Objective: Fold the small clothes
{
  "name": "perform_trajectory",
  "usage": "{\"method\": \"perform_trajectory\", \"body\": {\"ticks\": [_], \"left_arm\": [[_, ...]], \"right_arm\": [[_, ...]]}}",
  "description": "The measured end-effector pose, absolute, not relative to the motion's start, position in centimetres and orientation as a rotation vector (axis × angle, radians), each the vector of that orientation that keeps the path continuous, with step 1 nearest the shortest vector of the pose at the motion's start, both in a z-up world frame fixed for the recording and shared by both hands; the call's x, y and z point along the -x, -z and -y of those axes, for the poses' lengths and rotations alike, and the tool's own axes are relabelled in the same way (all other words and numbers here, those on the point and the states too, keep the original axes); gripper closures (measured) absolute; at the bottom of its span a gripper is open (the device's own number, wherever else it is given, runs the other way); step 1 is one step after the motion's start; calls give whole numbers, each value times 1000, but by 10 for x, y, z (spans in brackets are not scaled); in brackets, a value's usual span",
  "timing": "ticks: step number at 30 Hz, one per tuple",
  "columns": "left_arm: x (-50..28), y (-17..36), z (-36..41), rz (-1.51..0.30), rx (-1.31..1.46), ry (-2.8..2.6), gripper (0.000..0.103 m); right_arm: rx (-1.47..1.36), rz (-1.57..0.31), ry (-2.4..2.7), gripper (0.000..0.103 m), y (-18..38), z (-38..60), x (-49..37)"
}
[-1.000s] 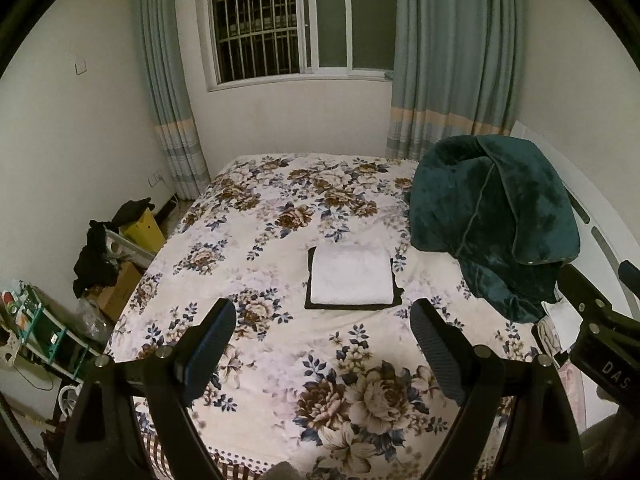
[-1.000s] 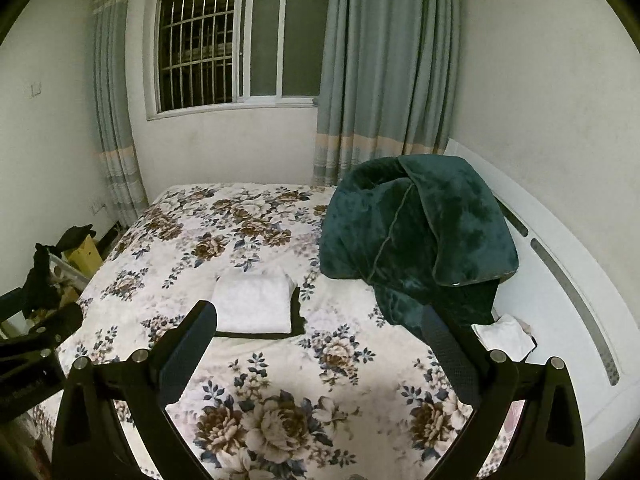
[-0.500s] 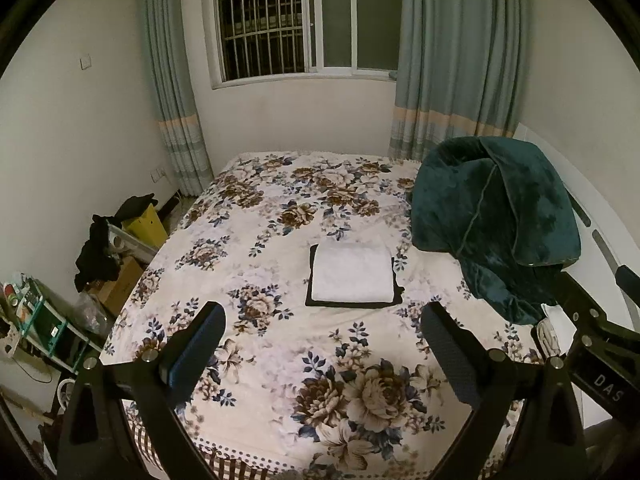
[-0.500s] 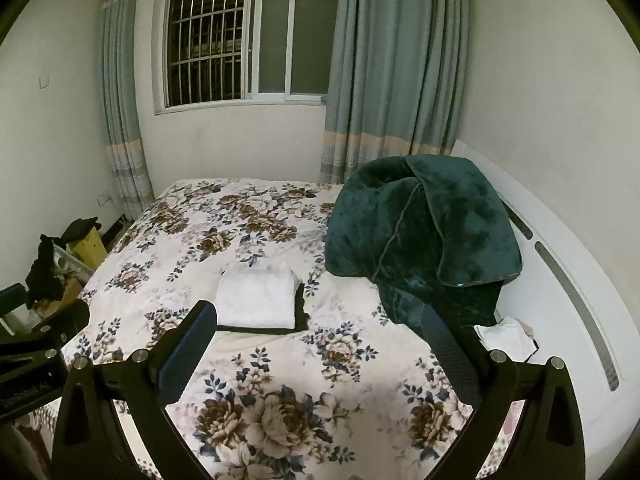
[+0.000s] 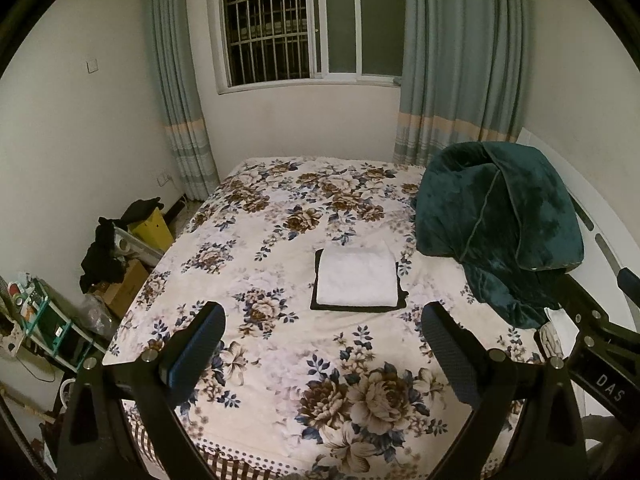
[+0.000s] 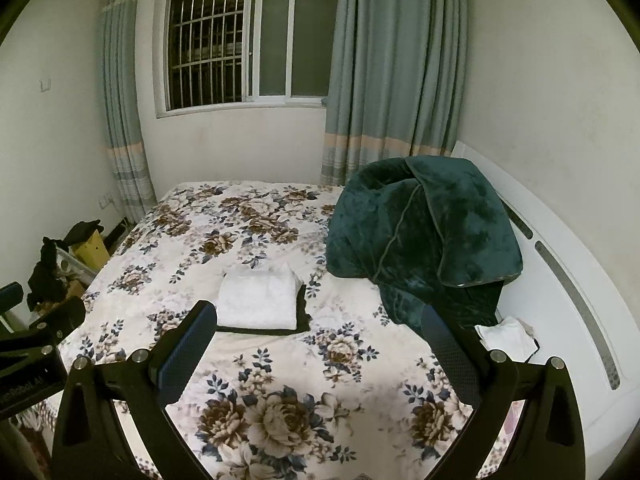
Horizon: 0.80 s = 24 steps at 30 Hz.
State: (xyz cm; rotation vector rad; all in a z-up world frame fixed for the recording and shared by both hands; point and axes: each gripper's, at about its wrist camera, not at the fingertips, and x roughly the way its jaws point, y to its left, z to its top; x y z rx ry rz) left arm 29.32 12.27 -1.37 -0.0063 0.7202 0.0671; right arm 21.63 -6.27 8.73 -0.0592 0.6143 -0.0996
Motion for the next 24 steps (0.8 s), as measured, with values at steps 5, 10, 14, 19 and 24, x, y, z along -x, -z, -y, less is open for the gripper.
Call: {"method": "perform_trajectory", "body": {"ticks": [5, 10, 14, 19, 24], "left_arm": [[-290, 14, -122, -718, 6, -72, 3], [-285, 13, -122, -713, 4, -82, 3], [-282, 12, -122, -711, 1, -87, 3], [-280, 9, -123, -709, 4, -85, 3], [-280, 9, -122, -708, 0, -86, 3]], "right_arm": [[55, -610, 95, 0, -89, 59, -214], [50, -610, 95, 0, -87, 56, -214], [48, -609, 96, 0, -87, 56, -212], [50, -606, 97, 0, -87, 55, -212], [47, -606, 98, 0, -86, 56, -211]]}}
